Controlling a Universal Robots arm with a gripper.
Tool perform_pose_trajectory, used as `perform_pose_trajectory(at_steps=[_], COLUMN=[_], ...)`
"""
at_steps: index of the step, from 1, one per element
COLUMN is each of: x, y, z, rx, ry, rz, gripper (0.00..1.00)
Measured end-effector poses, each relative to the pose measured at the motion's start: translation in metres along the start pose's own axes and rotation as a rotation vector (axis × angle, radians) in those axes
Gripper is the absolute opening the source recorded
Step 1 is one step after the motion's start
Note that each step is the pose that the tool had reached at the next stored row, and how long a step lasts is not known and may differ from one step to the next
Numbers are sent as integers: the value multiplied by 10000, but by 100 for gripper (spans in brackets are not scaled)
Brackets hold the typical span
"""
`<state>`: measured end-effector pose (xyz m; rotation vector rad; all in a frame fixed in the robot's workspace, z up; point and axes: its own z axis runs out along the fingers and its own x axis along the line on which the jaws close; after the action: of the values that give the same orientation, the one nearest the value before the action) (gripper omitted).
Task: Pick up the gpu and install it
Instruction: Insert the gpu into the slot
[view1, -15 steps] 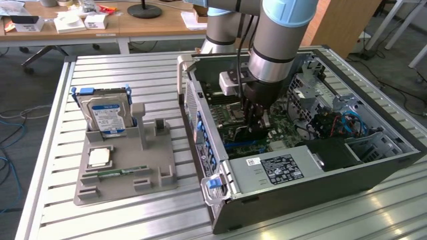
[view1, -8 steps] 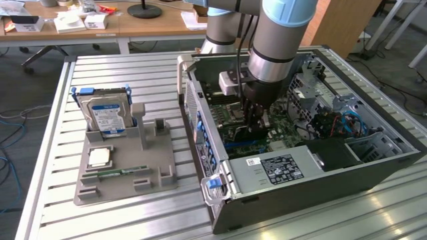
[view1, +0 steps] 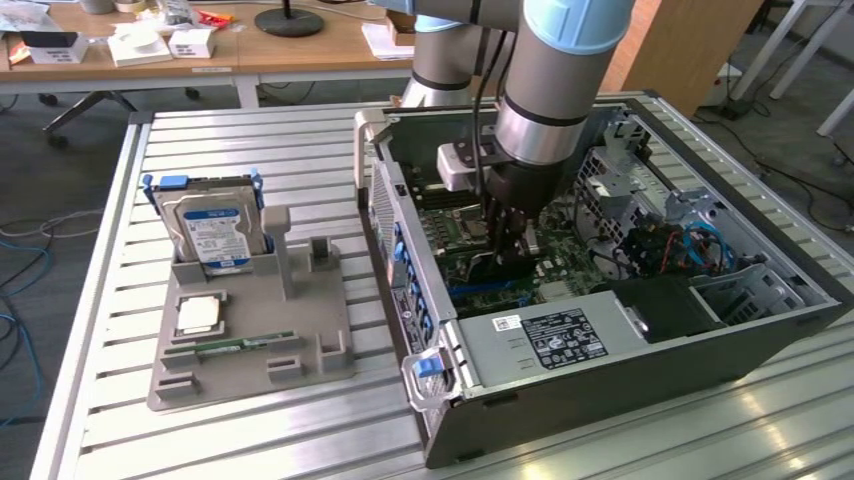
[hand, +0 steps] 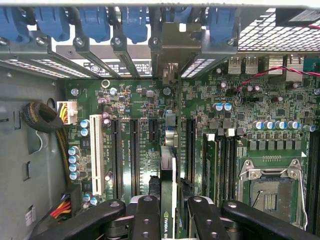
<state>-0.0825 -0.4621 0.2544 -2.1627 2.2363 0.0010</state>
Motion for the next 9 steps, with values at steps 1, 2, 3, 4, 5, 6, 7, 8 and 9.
perform_pose_trajectory(at_steps=[1,2,3,4,5,6,7,8,9], x=[0,0,0,0,0,1,0,0,0], y=[0,0,1,1,1,1,1,1,1], z=[1,6,9,11,12,12,13,13,14], rx=[0,0,0,0,-1,-2,0,-1,0], ry=[1,-2,-2,0,2,2,2,1,0], rz=[0,0,0,0,0,0,0,0,0], gripper=[26,26,26,26,26,26,26,26,26])
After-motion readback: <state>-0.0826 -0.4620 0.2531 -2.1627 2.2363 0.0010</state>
